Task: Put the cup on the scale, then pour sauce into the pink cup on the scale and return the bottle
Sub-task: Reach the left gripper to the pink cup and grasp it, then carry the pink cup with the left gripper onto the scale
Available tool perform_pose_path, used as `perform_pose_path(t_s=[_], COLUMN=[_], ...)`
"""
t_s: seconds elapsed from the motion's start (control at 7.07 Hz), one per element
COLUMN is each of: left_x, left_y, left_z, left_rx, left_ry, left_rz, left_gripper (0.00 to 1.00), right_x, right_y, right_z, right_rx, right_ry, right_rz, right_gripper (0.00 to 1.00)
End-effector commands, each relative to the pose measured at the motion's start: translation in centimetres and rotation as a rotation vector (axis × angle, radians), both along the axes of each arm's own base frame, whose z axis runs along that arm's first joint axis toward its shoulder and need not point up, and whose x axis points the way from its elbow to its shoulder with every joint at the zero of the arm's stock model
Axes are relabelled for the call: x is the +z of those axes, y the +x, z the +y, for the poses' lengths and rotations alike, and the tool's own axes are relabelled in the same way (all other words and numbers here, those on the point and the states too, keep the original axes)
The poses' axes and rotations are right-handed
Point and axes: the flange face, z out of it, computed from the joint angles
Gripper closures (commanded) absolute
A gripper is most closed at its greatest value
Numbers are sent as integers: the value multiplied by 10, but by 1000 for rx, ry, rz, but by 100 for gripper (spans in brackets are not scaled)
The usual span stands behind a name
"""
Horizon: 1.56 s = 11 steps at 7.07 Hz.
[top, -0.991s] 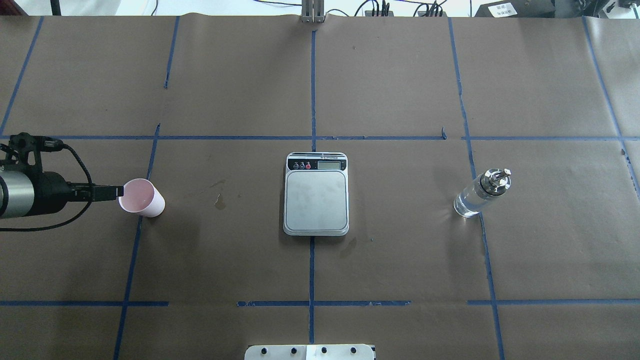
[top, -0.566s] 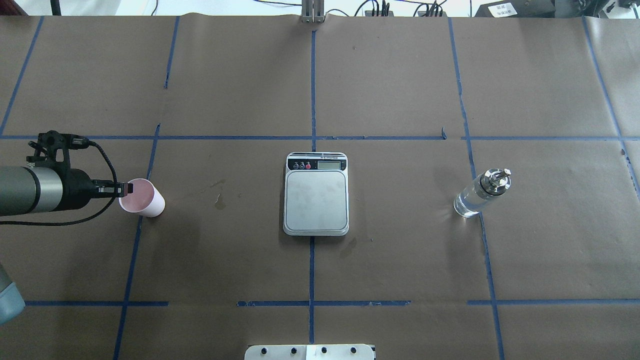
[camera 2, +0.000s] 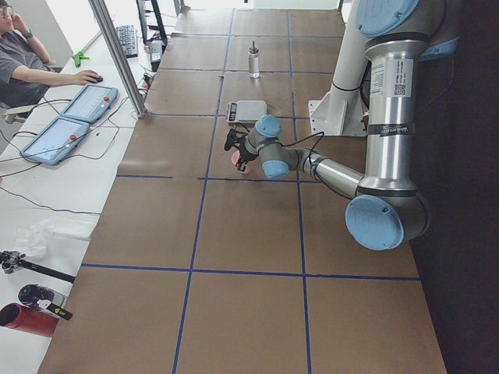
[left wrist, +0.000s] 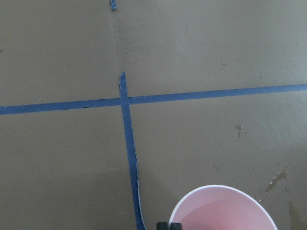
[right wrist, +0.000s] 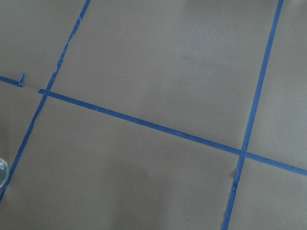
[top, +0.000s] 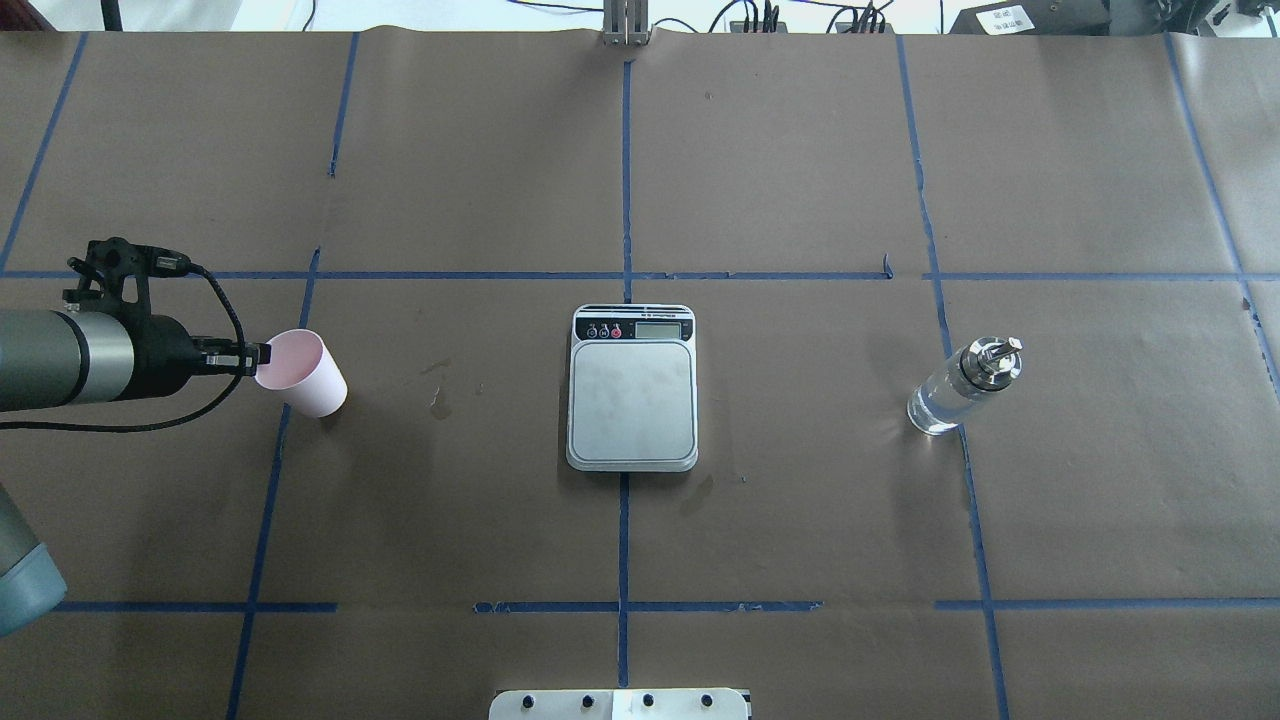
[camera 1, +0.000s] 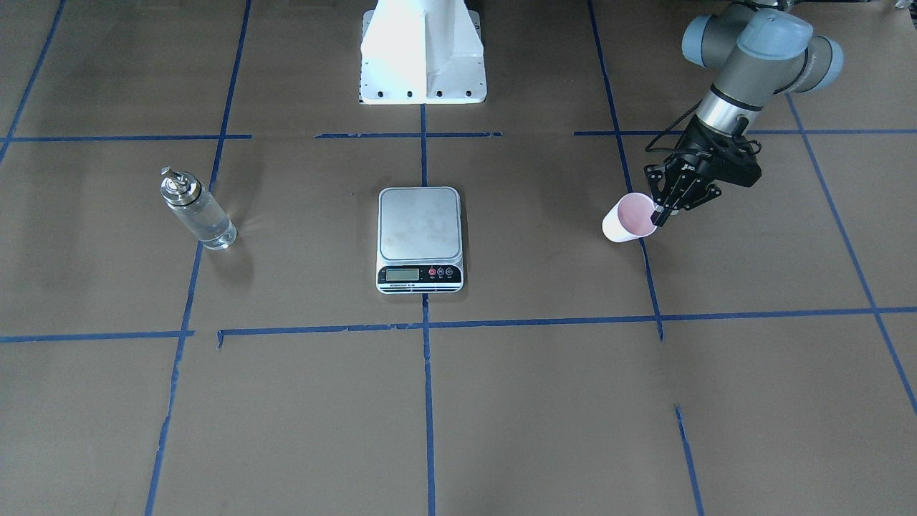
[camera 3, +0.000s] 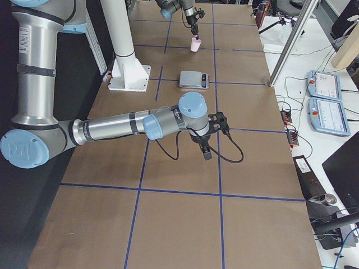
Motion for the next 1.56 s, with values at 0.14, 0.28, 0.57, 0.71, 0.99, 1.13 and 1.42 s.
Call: perform_pose_path(t_s=[0.14,0.28,0.57,0.71,0.99,1.13,1.42], left_x=[-45,-98,-217,-251,-282,-277,-275], left_y=[16,37,82,123,152,180,201], left_z=[-22,-46,-72,-48,-25,-8,-2], left_rx=[-13,-70,-192,-204,-211,-248,-258], left_ry=[22,29,-27,27,77,110,129], left_rz=[26,27,73,83,112,79,50], left_gripper=[100,100,100,100,100,100,100], right_x=[-1,-1,-1,-1,0,0,0], right_y=[0,0,0,0,0,0,0], right_z=[0,0,0,0,1,1,1], right_rx=[-1,-1,-1,-1,-1,-1,-1], right_ry=[1,1,1,1,-1,-1,-1], right_rz=[-3,-1,-3,-3,-3,-3,-1], right_gripper=[0,0,0,0,0,0,0])
